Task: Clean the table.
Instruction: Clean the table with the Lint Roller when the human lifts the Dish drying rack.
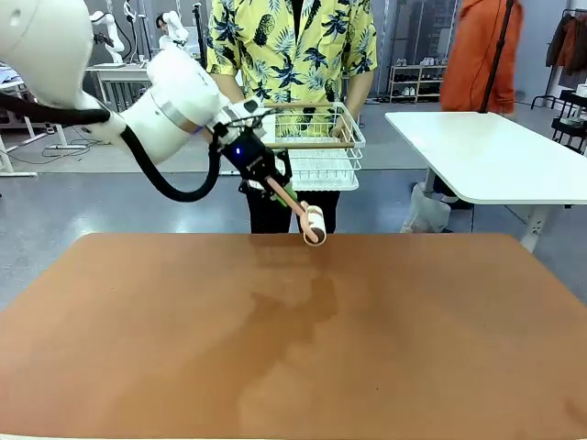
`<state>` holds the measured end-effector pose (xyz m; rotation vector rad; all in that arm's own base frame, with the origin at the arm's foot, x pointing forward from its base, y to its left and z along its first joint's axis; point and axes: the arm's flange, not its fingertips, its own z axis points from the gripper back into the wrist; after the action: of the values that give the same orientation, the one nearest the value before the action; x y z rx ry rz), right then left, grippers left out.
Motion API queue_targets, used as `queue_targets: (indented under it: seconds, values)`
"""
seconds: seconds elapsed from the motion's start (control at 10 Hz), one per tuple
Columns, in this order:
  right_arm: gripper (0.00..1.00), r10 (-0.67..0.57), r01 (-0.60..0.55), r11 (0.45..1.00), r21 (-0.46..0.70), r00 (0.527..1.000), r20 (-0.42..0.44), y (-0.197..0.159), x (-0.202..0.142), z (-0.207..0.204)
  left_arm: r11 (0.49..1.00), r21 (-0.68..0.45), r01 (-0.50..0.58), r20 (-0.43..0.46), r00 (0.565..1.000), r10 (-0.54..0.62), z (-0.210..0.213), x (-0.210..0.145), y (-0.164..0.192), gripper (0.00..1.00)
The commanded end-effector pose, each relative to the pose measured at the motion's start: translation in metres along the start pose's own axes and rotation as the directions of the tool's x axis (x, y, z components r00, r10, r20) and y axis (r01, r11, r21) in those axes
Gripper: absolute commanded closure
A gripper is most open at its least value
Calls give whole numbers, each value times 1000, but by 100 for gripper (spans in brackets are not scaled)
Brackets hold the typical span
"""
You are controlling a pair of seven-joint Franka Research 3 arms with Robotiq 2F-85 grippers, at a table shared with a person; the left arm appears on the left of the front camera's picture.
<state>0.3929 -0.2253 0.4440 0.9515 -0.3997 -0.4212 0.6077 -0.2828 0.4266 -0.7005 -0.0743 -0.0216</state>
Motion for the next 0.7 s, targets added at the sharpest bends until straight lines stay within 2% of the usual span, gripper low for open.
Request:
queue_targets:
  seconds: [0.0,0.1,0.4,0.5,0.6]
  values:
    - [0,1,-1,1000,15,1000,3,2,-1,2,1000,14,13,-16,1000,-13,23,-18,-5,79]
    - [0,1,-1,1000,15,1000,3,2,-1,2,1000,12,7,-40,999,-7,25,-20,-6,79]
    - [0,1,-1,1000,15,1000,3,2,-1,2,999,38,27,-20,999,-27,32,-24,-12,79]
    - [0,1,-1,1000,15,1000,3,2,-1,2,996,62,63,-58,997,-59,49,-32,-11,79]
    - [0,1,-1,1000,15,1000,3,2,-1,2,971,133,198,-188,967,-172,97,-66,-2,79]
